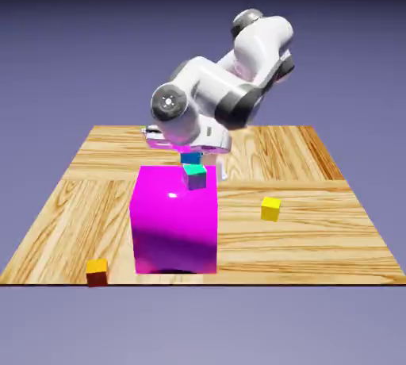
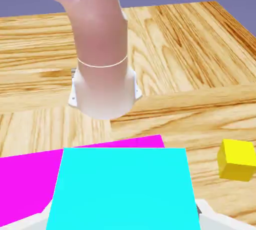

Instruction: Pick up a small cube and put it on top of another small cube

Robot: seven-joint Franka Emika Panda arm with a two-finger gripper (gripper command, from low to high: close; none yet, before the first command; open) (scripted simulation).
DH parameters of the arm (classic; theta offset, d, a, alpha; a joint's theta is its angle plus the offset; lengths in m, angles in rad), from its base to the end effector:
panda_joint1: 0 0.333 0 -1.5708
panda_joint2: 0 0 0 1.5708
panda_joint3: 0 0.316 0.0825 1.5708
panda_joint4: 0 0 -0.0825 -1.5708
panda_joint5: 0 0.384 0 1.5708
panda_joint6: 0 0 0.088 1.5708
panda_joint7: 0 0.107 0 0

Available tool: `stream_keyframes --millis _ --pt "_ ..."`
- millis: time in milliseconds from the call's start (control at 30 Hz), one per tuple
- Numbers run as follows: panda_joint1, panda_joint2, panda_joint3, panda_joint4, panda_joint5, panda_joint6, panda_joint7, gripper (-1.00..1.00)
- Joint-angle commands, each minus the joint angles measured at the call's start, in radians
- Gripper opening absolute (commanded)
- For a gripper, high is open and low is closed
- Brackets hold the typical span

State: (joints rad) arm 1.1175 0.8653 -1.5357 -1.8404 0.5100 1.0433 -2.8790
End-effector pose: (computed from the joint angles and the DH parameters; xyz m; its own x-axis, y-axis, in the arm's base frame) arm 0.4960 -0.0358 0.3815 -0.3489 0.7835 0.5142 0.6065 0.6071 -0.5134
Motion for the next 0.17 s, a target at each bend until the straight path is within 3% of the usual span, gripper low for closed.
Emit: stream_keyframes --millis 0,33,67,133 --pt "0.022 0.004 -0.005 -0.036 0.006 0.021 -0.003 -1.00" --pt "0.033 0.007 -0.008 -0.055 0.008 0.031 -0.005 -1.00" --pt "0.033 0.007 -0.008 -0.055 0.008 0.031 -0.005 1.00" --pt "0.011 0.002 -0.003 -0.019 0.004 0.010 -0.001 1.00"
